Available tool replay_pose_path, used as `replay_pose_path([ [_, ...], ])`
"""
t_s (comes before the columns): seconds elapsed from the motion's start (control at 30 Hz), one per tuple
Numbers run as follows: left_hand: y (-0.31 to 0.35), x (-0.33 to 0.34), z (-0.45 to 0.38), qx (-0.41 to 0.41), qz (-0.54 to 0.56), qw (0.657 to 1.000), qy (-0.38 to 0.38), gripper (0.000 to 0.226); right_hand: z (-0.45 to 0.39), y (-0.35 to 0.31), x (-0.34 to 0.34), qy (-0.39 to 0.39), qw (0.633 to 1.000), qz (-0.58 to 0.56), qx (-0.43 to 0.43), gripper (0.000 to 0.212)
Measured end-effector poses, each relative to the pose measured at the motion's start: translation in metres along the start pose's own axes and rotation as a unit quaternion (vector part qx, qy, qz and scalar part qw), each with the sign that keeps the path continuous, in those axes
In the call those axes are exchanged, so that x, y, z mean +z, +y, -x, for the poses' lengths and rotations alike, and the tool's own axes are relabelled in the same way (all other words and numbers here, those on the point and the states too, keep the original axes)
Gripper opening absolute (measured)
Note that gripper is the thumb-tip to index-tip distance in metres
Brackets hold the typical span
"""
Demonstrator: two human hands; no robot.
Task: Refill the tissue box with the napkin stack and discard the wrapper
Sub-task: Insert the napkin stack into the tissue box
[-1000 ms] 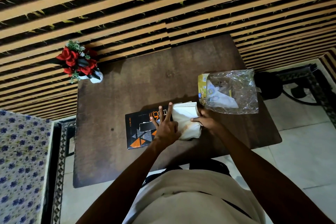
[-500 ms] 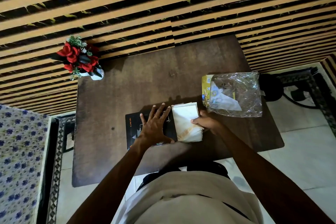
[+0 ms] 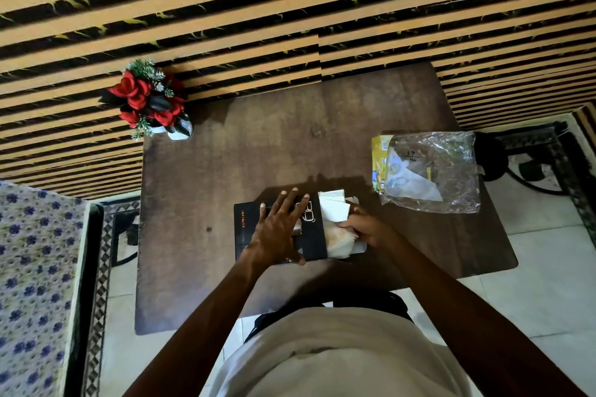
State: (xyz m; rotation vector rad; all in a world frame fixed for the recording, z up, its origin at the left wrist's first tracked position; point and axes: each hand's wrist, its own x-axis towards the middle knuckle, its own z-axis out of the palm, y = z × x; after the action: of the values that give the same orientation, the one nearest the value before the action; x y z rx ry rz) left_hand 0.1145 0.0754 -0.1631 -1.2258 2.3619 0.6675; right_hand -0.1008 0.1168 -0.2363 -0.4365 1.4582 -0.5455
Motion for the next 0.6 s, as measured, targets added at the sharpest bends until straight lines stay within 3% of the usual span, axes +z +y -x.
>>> replay_pose_path([
  [0.07,0.002,0.002,0.0,0.0,0.011,1.0,0.0,0.139,0.009,0.0,-0.005,0.013,1.0,-0.012,0.012,0.048],
  [0.2,0.0,0.001,-0.003,-0.003,0.023,1.0,0.007,0.14,0.026,-0.009,0.0,-0.047,0.998,-0.027,0.014,0.041],
  [0.27,0.0,0.002,-0.002,-0.003,0.027,1.0,0.009,0.14,0.024,-0.013,0.01,-0.014,1.0,-0.016,0.02,0.041],
  [0.37,0.001,0.001,-0.001,-0.003,0.029,1.0,0.01,0.14,0.016,-0.015,0.022,0.08,0.993,0.075,-0.038,0.043],
  [0.47,0.001,0.0,-0.001,-0.001,0.033,0.999,0.008,0.138,0.021,-0.021,0.03,0.039,0.988,0.139,-0.057,0.039],
  [0.6,0.0,0.0,0.0,0.002,0.032,0.999,0.01,0.138,0.019,-0.019,0.019,-0.001,0.993,0.101,-0.057,0.043],
])
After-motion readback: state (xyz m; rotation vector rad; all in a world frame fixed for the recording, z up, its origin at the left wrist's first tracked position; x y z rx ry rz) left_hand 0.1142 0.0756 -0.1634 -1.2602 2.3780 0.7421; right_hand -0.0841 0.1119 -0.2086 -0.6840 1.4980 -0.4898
